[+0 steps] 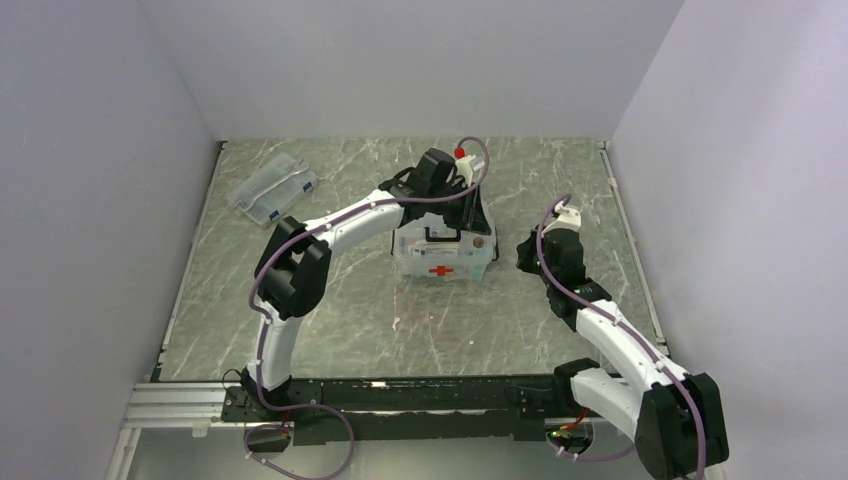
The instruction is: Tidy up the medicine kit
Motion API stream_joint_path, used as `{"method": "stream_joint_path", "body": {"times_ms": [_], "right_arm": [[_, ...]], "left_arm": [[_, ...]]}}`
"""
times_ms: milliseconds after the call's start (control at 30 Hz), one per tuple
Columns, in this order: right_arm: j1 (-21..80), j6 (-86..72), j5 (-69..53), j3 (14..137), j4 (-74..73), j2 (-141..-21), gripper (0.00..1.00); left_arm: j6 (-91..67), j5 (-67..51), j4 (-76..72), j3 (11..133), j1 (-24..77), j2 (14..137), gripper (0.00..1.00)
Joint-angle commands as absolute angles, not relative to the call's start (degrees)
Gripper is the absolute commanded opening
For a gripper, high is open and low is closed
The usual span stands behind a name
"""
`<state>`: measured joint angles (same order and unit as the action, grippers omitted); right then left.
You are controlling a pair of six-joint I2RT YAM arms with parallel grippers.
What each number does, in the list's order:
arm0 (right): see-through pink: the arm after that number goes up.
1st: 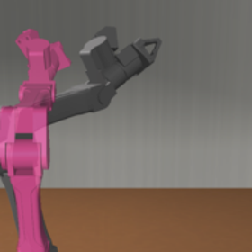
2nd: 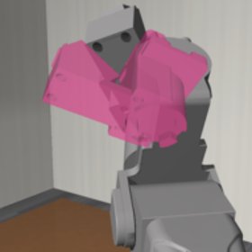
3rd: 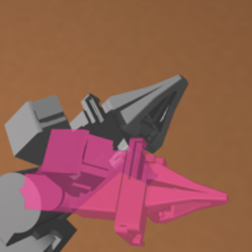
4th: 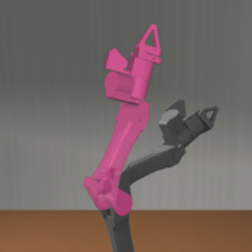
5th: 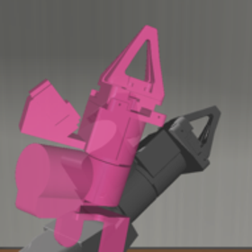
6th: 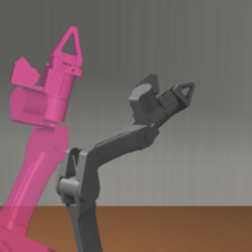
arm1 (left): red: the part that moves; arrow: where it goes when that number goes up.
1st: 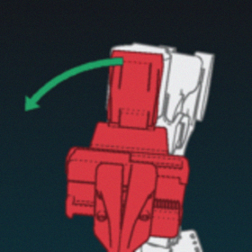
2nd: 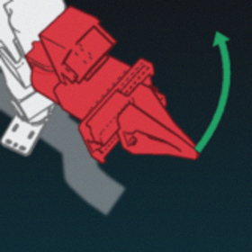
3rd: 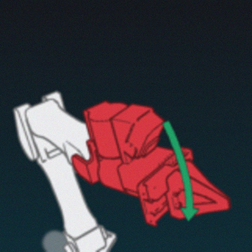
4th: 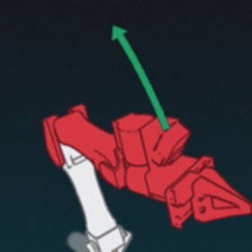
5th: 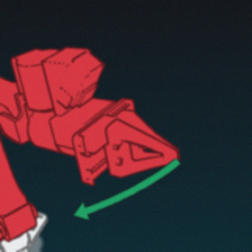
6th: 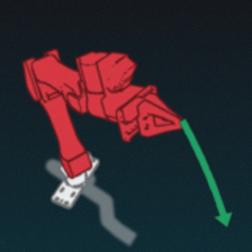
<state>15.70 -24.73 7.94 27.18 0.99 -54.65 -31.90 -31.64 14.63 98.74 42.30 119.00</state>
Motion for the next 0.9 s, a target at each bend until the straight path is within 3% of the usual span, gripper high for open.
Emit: {"method": "stream_joint_path", "body": {"times_ms": [0, 267, 700, 867], "right_arm": [[13.25, -26.38, 1.7, 25.98, 10.28, -57.96, 0.0], [8.71, -29.32, -9.01, 22.94, 23.44, -67.32, 0.0], [5.94, -33.47, -17.86, 22.39, 37.35, -79.81, 0.0], [5.32, -33.54, -21.24, 22.13, 42.15, -82.55, 0.0]], "left_arm": [[-31.88, -30.18, 15.62, 98.71, 42.43, 120.99, 0.27], [-31.04, -29.09, 16.46, 97.58, 42.22, 120.61, 0.24], [-32.28, -30.04, 14.72, 95.52, 41.49, 120.94, 0.04], [-32.26, -30.1, 14.78, 95.09, 41.35, 120.78, 0.0]]}}
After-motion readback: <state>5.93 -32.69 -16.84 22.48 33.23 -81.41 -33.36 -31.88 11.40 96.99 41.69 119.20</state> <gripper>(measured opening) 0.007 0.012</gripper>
